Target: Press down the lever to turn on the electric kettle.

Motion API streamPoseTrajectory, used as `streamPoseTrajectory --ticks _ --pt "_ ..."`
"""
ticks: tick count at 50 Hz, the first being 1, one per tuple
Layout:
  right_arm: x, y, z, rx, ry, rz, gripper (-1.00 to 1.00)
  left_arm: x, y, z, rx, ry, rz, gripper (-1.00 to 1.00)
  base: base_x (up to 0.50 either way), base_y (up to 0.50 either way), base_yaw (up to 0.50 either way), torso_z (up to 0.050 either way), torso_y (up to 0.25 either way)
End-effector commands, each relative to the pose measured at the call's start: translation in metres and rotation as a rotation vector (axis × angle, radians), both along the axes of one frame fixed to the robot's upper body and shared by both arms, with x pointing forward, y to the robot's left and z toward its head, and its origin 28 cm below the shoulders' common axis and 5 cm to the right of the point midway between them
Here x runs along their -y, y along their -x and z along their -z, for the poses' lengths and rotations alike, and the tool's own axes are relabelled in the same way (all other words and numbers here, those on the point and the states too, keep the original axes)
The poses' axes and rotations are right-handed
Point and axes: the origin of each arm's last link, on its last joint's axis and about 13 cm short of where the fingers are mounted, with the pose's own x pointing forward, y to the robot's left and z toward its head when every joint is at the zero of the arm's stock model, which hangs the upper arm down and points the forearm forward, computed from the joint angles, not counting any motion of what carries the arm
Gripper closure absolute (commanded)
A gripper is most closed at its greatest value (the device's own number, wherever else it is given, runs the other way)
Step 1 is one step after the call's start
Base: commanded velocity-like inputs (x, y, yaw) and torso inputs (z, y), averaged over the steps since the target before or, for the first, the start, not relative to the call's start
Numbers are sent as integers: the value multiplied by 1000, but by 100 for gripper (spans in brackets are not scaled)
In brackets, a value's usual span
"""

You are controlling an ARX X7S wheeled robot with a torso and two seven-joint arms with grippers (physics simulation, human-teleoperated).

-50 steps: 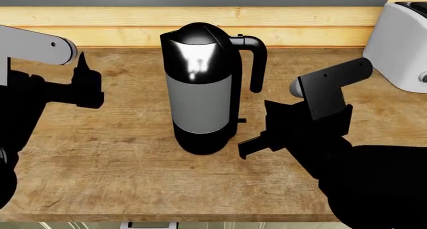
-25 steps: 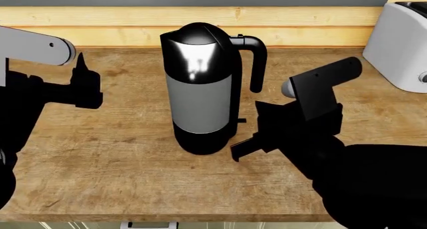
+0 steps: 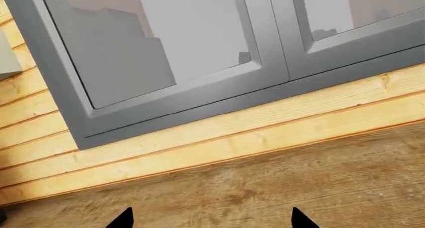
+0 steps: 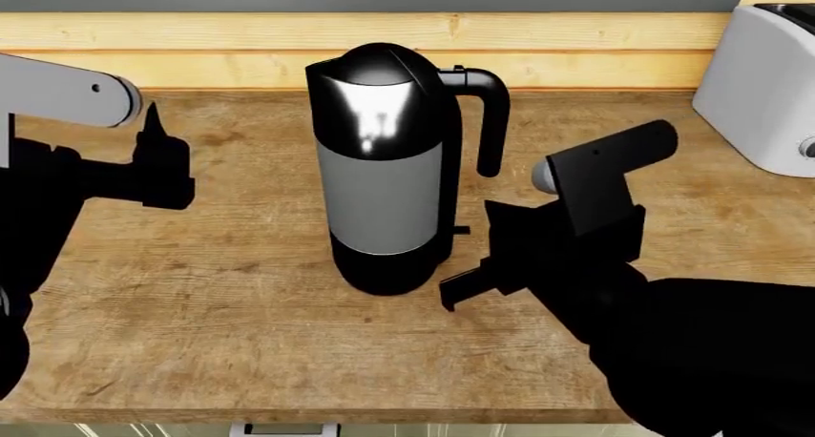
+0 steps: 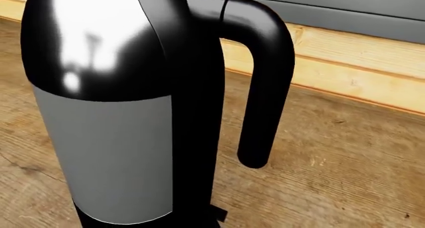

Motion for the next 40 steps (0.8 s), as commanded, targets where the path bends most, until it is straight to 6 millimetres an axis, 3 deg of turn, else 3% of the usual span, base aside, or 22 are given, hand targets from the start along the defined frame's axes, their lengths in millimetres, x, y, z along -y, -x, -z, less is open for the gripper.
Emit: streamPoseTrajectory --ticks 1,23,40 --pt "-3 -8 1 -3 -11 -21 100 0 0 1 -2 3 0 -100 0 0 0 0 0" --pt "-5 -17 22 -59 -8 -24 100 0 0 2 -5 3 -1 -100 0 0 0 0 0" --pt "-5 -25 17 -35 -23 -27 100 -1 1 3 -8 7 -5 -100 0 0 0 0 0"
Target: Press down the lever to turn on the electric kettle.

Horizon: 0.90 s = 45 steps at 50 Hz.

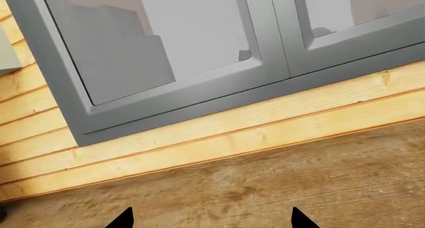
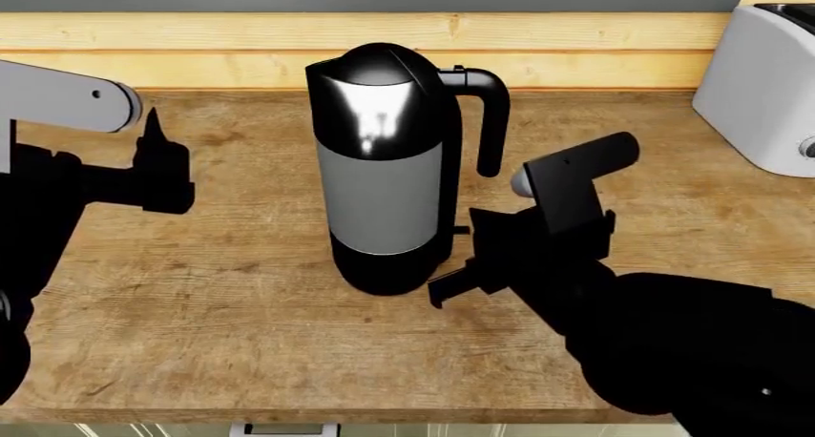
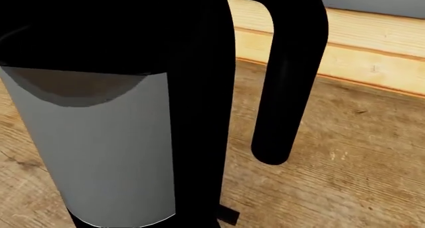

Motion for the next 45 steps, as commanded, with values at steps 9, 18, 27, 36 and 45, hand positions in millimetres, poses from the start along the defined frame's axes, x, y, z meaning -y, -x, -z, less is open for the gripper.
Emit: streamPoseTrajectory --ticks 9,18,27,36,45 --pt "1 -11 4 -11 -5 3 100 0 0 0 0 1 -3 -100 0 0 0 0 0" --pt "1 -15 7 -20 -2 7 100 -1 1 0 0 4 -5 -100 0 0 0 0 0" --pt "2 -17 11 -30 5 15 100 -1 0 1 -1 6 -4 -100 0 0 0 0 0" --pt "2 -20 12 -31 7 20 100 -2 0 3 -3 6 -5 -100 0 0 0 0 0" --pt "1 -22 15 -39 4 7 100 -2 0 3 -5 6 -5 -100 0 0 0 0 0"
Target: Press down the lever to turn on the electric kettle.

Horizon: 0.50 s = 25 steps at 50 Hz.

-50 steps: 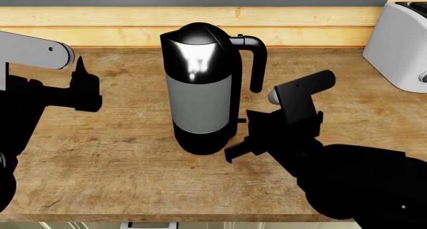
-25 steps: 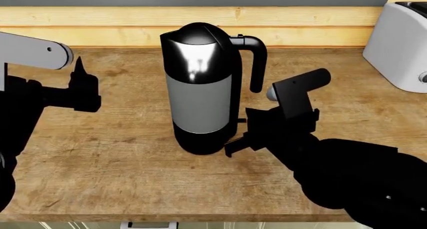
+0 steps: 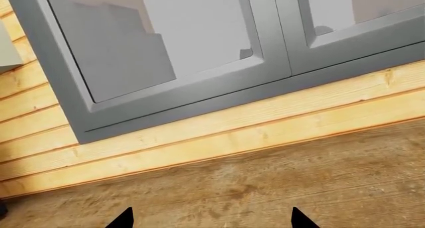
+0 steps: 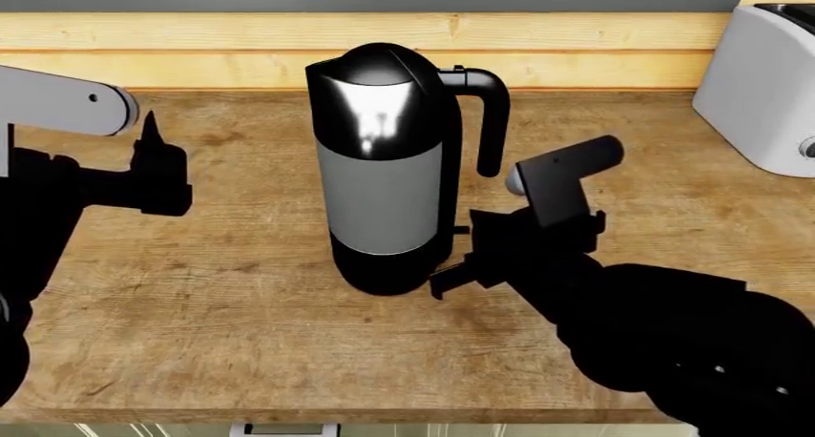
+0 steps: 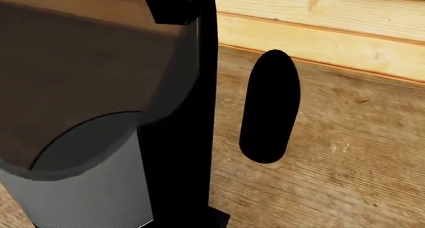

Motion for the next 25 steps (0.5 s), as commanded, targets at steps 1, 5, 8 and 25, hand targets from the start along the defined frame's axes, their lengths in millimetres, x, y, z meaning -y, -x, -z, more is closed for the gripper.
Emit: streamPoseTrajectory --ticks 1,5,8,25 --pt "0 -4 2 -5 -2 -7 100 0 0 1 -3 0 0 -100 0 0 0 0 0" --pt "-1 -6 1 -2 -6 -12 100 1 -1 1 -4 0 1 -100 0 0 0 0 0" --pt "-2 -8 1 -1 -6 -19 100 1 -1 1 -4 0 1 -100 0 0 0 0 0" --pt "-2 -19 6 -33 12 -31 100 0 -1 2 -5 3 -3 -100 0 0 0 0 0"
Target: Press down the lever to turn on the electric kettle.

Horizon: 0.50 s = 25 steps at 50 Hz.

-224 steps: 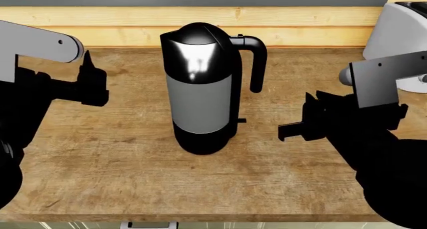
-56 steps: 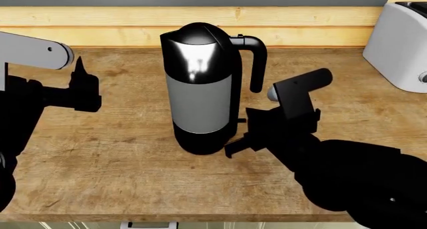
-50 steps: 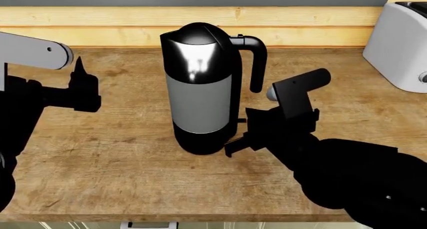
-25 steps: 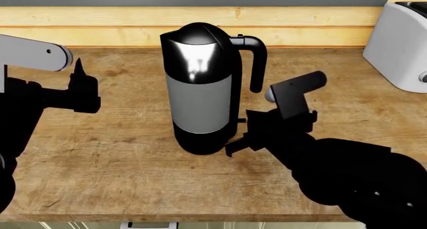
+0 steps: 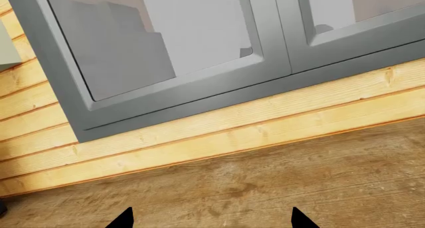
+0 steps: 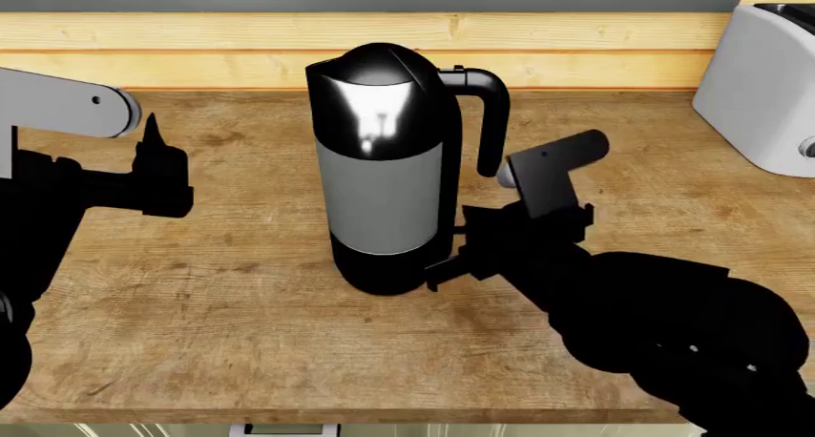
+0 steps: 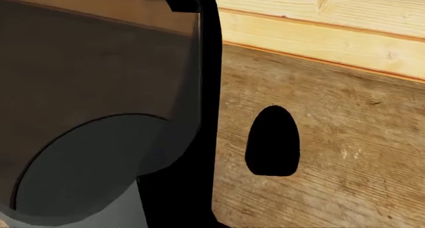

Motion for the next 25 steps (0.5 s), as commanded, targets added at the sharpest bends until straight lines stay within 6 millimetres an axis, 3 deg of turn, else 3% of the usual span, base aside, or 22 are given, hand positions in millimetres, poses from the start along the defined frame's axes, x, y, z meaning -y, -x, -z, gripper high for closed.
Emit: streamPoseTrajectory --ticks 1,25 --pt "0 -5 5 -25 15 -10 100 -1 0 0 0 2 -2 -100 0 0 0 0 0" --pt "6 -19 31 -223 108 52 100 0 0 -3 4 3 -3 -100 0 0 0 0 0"
